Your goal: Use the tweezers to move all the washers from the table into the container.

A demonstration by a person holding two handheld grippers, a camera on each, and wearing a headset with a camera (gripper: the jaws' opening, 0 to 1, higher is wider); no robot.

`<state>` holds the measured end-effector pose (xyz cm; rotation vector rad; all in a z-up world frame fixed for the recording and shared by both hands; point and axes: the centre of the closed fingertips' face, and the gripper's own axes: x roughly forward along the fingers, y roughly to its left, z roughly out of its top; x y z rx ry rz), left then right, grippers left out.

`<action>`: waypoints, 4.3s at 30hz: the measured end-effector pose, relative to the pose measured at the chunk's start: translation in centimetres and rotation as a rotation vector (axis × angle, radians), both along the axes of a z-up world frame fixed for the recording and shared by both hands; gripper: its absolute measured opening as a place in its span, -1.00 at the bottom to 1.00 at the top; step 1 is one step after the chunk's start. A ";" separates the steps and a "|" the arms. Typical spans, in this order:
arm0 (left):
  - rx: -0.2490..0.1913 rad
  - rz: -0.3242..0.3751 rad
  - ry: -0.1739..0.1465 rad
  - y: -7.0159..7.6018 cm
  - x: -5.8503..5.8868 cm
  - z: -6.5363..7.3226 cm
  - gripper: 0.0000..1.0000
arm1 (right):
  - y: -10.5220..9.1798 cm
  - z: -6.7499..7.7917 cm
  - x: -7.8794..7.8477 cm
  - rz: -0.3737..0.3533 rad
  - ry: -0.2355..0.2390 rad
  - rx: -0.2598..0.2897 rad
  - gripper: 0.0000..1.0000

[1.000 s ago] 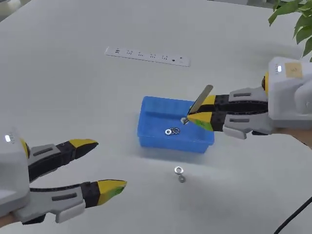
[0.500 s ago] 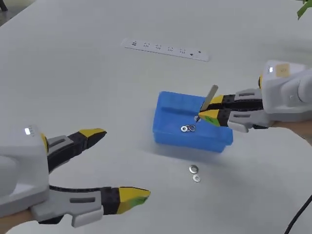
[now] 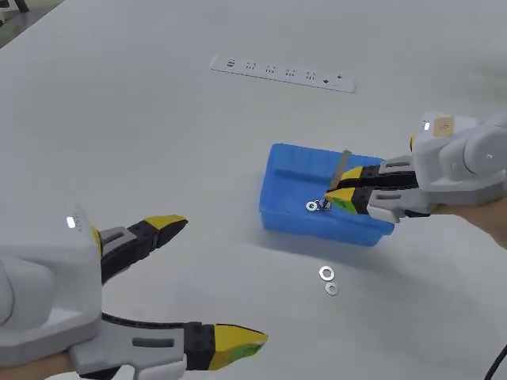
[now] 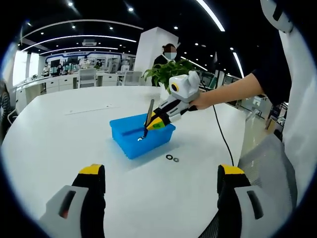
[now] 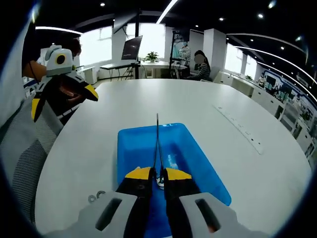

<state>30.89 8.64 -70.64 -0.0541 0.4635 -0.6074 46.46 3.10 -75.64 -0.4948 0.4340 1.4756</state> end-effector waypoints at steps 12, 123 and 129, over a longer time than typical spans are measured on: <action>-0.009 -0.016 0.009 -0.5 -0.3 0.1 0.98 | -0.1 0.0 -0.5 0.005 0.007 -0.015 -0.78; 0.096 -0.402 -0.374 -7.6 7.9 7.9 -0.90 | -6.3 6.3 -8.6 -0.216 0.093 0.220 -0.06; 0.084 -0.396 -0.363 -7.9 7.1 7.5 -0.90 | -7.7 4.7 -10.0 -0.211 0.090 0.178 0.04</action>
